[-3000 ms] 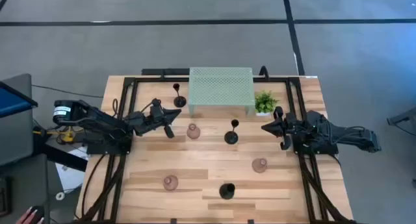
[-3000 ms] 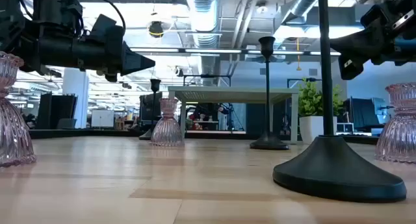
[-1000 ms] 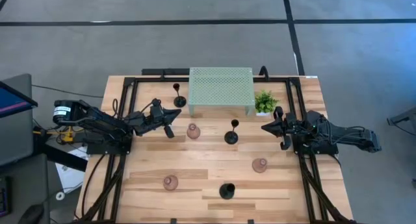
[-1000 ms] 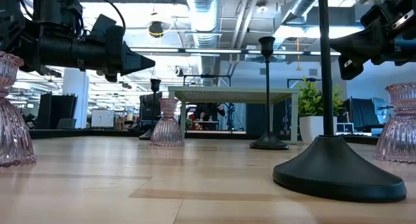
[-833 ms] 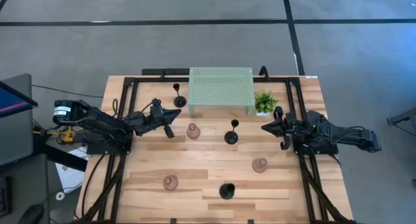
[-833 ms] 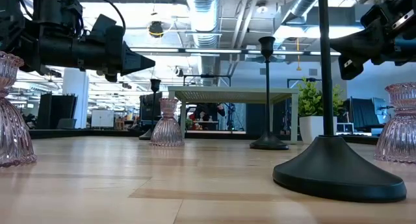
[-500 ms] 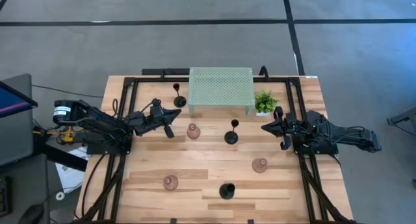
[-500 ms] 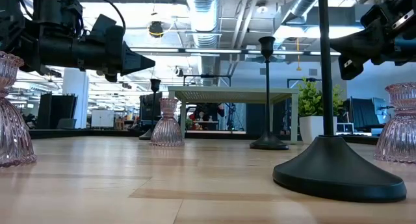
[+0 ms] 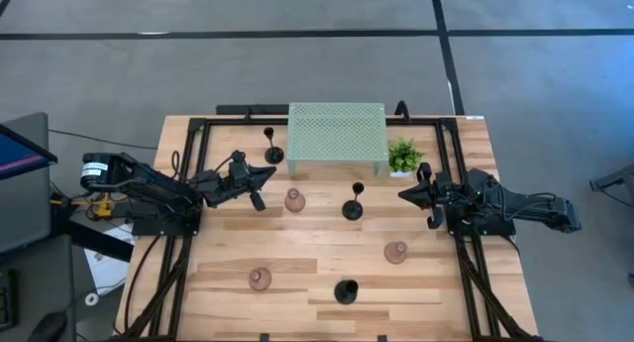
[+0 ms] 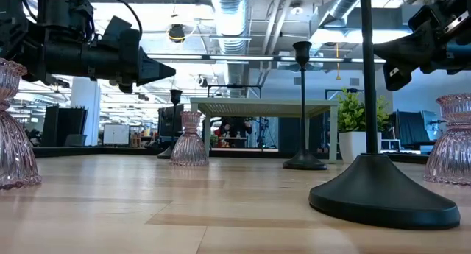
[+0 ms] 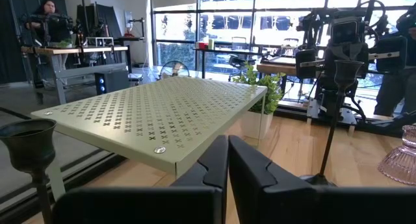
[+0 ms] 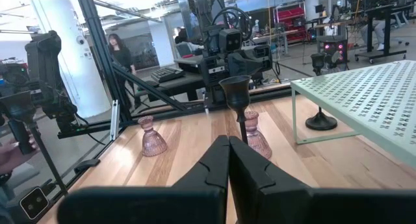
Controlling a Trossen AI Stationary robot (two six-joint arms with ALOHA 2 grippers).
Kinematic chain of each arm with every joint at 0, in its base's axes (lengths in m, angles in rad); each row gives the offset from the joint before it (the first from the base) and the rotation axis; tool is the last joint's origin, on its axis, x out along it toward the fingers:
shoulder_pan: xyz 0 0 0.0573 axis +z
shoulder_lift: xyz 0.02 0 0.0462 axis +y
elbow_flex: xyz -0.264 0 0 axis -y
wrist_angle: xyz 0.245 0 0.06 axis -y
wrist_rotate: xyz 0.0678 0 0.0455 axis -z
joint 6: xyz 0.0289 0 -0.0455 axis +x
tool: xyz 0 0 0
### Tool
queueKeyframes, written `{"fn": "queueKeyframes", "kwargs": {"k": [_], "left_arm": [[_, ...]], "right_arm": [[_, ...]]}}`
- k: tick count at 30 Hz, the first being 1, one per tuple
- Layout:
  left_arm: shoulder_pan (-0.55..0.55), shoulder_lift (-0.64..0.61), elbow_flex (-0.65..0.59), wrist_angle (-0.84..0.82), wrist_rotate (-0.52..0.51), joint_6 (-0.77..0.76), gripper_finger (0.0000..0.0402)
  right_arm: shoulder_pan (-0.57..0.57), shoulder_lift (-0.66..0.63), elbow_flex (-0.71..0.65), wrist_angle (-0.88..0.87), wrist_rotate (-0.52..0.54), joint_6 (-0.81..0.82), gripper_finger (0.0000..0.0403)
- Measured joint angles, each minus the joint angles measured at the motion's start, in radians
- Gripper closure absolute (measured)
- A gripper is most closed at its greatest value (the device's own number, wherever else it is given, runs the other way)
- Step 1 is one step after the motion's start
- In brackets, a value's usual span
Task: Pick & Place candle stick holders
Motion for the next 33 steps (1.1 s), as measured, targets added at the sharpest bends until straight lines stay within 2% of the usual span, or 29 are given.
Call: {"fn": "queueKeyframes", "kwargs": {"k": [16,21,25,29,33], "left_arm": [[-0.003,0.000,-0.005,0.000,0.002,-0.001,0.0389],[-0.003,-0.025,-0.062,-0.018,0.032,0.017,0.0389],[-0.004,-0.094,-0.060,-0.049,0.074,0.004,0.0389],[-0.005,-0.192,-0.061,-0.090,0.135,0.053,0.0389],[-0.005,-0.328,-0.061,-0.279,0.131,0.053,0.0389]], "right_arm": [[0.000,0.000,0.000,0.000,0.000,-0.007,0.0403],[0.000,0.000,0.000,0.000,0.000,-0.104,0.0403],[-0.001,0.000,0.000,0.000,0.002,-0.163,0.0403],[-0.009,0.000,0.000,-0.001,0.004,-0.184,0.0403],[-0.024,0.000,0.002,-0.005,0.005,-0.184,0.0403]]}}
